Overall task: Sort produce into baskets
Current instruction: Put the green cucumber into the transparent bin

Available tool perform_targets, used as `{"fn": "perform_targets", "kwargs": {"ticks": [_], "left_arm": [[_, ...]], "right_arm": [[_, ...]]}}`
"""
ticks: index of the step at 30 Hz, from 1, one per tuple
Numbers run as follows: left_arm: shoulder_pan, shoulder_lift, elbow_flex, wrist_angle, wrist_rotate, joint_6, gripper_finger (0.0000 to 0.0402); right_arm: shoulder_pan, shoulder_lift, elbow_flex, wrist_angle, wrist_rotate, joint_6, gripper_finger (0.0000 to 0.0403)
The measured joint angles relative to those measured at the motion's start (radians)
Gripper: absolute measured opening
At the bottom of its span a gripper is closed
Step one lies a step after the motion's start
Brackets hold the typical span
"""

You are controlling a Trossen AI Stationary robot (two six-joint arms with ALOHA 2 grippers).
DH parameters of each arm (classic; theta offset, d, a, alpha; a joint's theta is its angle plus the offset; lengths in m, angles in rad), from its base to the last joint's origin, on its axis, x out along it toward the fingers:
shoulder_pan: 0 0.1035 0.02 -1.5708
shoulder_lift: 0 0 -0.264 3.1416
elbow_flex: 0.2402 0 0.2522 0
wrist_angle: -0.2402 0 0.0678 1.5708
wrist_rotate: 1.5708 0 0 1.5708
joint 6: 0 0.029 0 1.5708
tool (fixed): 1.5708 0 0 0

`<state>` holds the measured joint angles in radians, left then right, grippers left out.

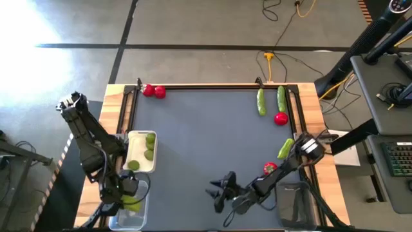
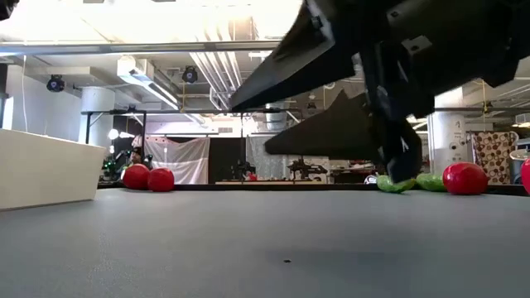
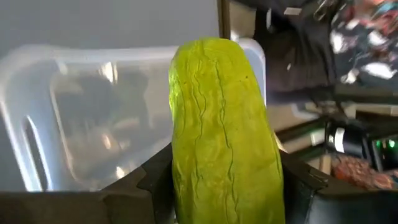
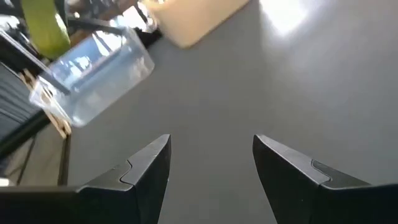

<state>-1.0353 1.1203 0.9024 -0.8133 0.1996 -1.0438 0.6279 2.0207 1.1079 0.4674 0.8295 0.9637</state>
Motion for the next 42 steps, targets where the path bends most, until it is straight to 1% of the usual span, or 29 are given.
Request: {"fn": "perform_targets", "kwargs": {"ticks": [4,6,8,11,14,18,23,28,37,42], "left_arm": [[-0.049,0.042,0.000,0.004,0.020,-0.066,0.0174],[-0.059,0.073,0.000,0.004,0.026,-0.069,0.0174],[-0.059,0.109,0.000,0.002,0.035,-0.066,0.0174],[-0.059,0.169,0.000,0.001,0.104,-0.009,0.0174],[-0.059,0.232,0.000,-0.014,0.179,0.093,0.0174],[-0.054,0.309,0.004,-0.019,0.243,0.207,0.0174],[-0.042,0.375,0.002,-0.044,0.253,0.260,0.0175],[-0.036,0.393,0.004,-0.078,0.258,0.271,0.0193],[-0.030,0.391,0.000,-0.118,0.251,0.231,0.0252],[-0.028,0.391,0.049,-0.209,0.241,0.223,0.0260]], "right_arm": [[0.007,0.073,0.135,-0.148,-0.009,0.030,0.0219],[0.007,0.102,0.201,-0.256,-0.012,0.037,0.0219],[0.007,0.128,0.269,-0.378,-0.018,0.076,0.0219],[0.007,0.162,0.367,-0.529,-0.019,0.139,0.0219],[0.007,0.191,0.443,-0.607,-0.020,0.157,0.0219],[0.009,0.222,0.501,-0.619,-0.027,0.162,0.0219],[0.009,0.237,0.533,-0.619,-0.038,0.170,0.0219],[0.009,0.240,0.539,-0.619,-0.044,0.170,0.0219],[0.009,0.240,0.539,-0.615,-0.044,0.160,0.0219],[0.007,0.240,0.539,-0.615,-0.043,0.092,0.0219]]}}
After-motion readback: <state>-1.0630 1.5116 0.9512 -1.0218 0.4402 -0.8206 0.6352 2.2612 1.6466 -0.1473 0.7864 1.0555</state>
